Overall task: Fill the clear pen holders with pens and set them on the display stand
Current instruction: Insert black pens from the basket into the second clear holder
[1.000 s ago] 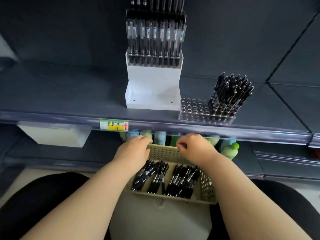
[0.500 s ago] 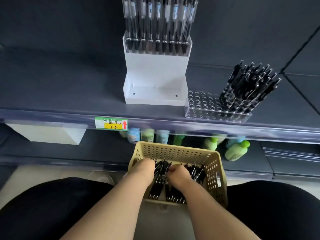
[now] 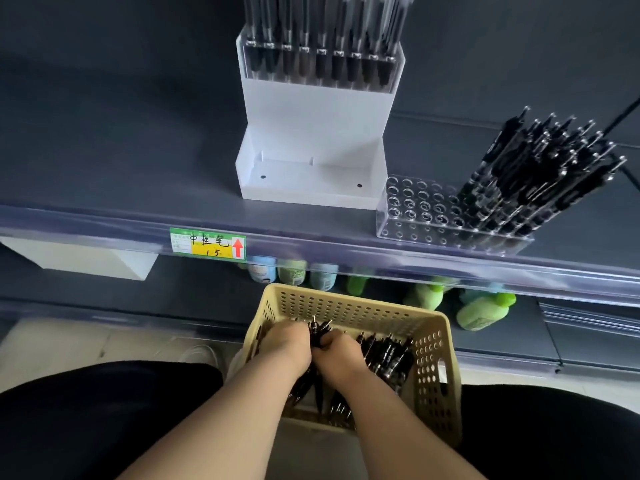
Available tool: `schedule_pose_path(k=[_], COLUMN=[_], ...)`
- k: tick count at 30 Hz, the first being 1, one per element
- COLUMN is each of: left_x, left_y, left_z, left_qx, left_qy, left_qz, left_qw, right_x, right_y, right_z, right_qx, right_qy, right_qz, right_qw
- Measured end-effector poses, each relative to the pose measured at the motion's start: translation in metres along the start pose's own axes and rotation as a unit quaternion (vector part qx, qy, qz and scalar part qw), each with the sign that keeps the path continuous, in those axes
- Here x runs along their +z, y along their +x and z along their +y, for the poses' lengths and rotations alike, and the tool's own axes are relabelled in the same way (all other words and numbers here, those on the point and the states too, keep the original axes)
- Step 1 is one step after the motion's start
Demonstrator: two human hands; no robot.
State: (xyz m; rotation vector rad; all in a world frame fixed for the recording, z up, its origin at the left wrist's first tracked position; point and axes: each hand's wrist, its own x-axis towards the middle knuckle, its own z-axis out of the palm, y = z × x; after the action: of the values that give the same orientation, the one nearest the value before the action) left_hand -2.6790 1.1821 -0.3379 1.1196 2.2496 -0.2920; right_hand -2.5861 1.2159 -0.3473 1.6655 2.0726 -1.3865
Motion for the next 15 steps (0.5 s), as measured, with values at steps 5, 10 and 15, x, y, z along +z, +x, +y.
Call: schedule_pose_path(k=[5,10,15], left_x=[-0.015,-0.031,-0.044], left_y=[-0.03,-0.074,-0.107], left_z=[-0.006,-0.006,0.0], left_qx=[0.038,0.057,0.102], left_qy=[-0.039,-0.12,-0.272], left_qz=[0.047,0.111,0.194], left_qw=[0.997,0.985,0.937], right_x=[-0.016,-0.036,-0.062], right_y=[-0.029,-0.066,-0.096], right_z=[-0.008,-0.021,-0.039], right_qx=[-0.044,-0.119,-0.183], right_qy=[0.032,0.137,0.155], right_qz=[0.068,0.132,0.2], right_qw=[0.996,0.974,0.95])
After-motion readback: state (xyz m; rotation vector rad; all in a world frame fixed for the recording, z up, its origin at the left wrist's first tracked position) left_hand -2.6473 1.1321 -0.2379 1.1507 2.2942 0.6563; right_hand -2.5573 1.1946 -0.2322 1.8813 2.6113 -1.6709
